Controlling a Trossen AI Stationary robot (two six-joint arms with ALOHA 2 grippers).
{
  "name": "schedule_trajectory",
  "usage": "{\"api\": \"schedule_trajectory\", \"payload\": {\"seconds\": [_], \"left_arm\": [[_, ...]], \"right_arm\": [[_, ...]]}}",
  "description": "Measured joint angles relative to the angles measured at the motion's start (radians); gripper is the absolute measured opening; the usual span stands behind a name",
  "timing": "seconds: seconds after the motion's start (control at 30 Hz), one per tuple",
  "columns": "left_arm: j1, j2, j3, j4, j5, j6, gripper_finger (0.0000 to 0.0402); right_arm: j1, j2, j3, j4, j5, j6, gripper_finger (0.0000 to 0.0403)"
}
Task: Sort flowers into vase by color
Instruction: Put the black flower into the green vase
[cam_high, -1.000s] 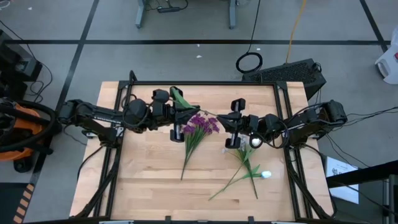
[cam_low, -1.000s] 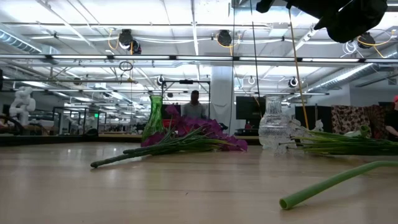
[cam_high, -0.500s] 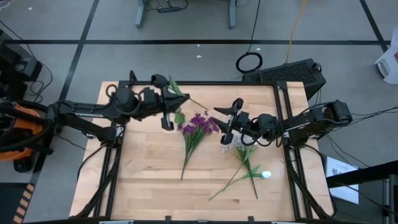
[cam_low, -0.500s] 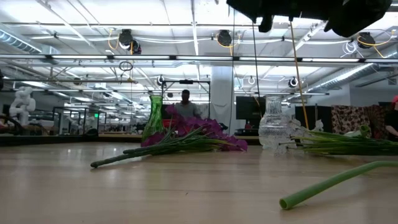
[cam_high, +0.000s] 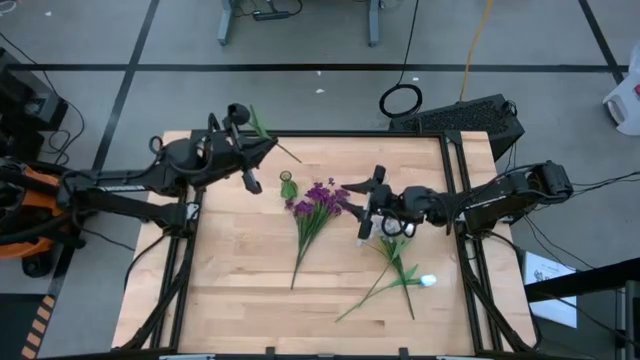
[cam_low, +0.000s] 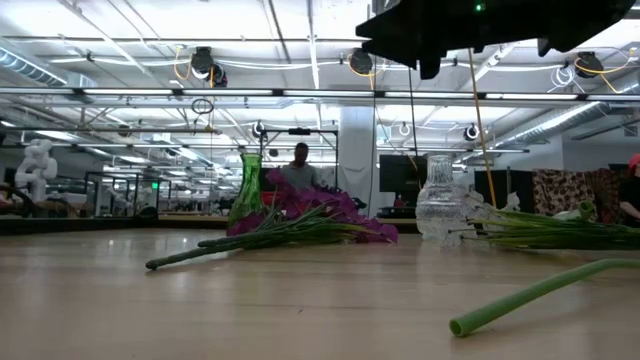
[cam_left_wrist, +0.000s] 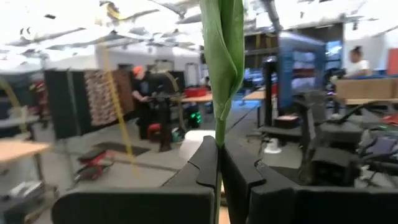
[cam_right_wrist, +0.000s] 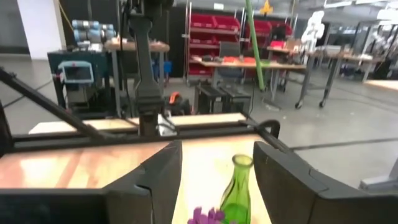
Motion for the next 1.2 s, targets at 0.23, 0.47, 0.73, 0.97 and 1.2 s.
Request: {"api": "schedule_trajectory", "payload": {"seconds": [0.23,0.47,0.73,0.97,1.2], "left_arm": [[0.055,-0.052,-0.144,0.087,-0.003,-0.054,0.0011],[0.109,-0.052,-0.286,0.227,0.021,-0.092,0.0011],[0.121,-0.055,-0.366,0.309,0.081,-0.124,0.0011],[0.117,-0.055,-0.365,0.317,0.092,-0.159,0.0011],[0.116,-0.044,-0.365,0.31,0.094,-0.208,0.0011]], "right_arm": [[-0.001,0.0,0.0,-0.025,-0.001,-0.005,0.0189],[-0.005,0.0,0.0,-0.028,0.001,-0.026,0.0189],[-0.005,0.0,0.0,-0.095,0.005,0.091,0.019],[0.013,0.001,0.0,-0.109,0.003,0.123,0.019],[0.02,0.036,0.0,-0.096,0.0,0.079,0.019]]}}
